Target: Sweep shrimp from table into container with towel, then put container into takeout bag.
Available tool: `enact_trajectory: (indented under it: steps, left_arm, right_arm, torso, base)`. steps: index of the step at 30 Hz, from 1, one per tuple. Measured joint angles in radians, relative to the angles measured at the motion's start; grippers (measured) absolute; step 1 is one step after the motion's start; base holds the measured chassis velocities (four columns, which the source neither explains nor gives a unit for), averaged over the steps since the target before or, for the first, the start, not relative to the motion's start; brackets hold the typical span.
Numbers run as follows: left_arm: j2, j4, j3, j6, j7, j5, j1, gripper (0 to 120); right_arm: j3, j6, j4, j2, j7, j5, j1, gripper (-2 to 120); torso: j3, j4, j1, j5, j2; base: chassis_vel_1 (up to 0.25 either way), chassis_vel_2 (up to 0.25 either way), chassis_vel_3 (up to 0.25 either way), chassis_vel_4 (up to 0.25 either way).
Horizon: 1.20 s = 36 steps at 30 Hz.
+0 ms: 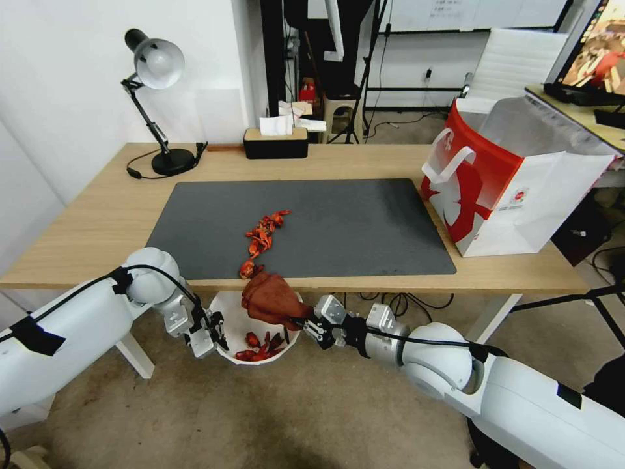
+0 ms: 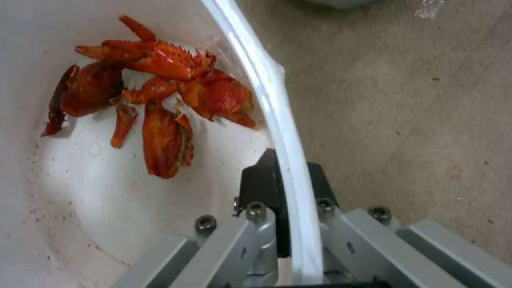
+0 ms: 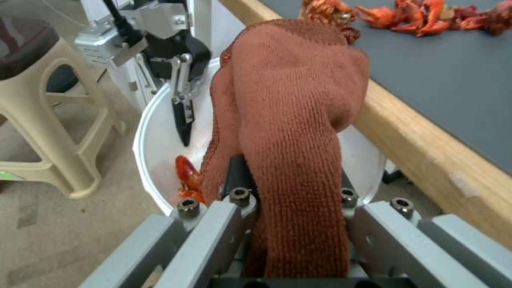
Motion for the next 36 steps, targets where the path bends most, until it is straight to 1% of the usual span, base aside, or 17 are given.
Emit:
enact_trajectory:
  steps: [7,27,34,36]
  left_arm:
    - [0.002,-0.003,0.000,0.002,0.000,0.000,0.002,0]
    - [0.006,-0.009,-0.003,0.004,0.003,-0.001,0.012,0]
    - [0.011,-0.012,-0.011,0.004,0.003,-0.001,0.023,0]
    - [0.014,-0.013,-0.016,0.004,0.003,0.000,0.027,0]
  right_arm:
    - [0.002,-0.001,0.023,-0.003,0.000,-0.005,-0.028,9]
    - [0.026,0.005,0.047,-0.004,-0.001,0.022,-0.022,9]
    - [0.047,0.045,0.058,0.000,-0.005,0.089,0.034,9]
    - [0.055,0.079,0.040,0.013,-0.004,0.131,0.095,9]
  torso:
    - [0.000,-0.0001,0.000,0.0000,0.000]
    - [0.000,-0.0001,0.000,0.0001,0.000]
    - [0.000,-0.0001,0.000,0.0000,0.000]
    - [0.000,-0.0001,0.000,-0.0002,0.000]
  base:
    - [0.000,0.000,0.000,0.000]
    - [0.000,0.000,0.000,0.000]
    - [0.000,0.000,0.000,0.000]
    - [0.000,0.000,0.000,0.000]
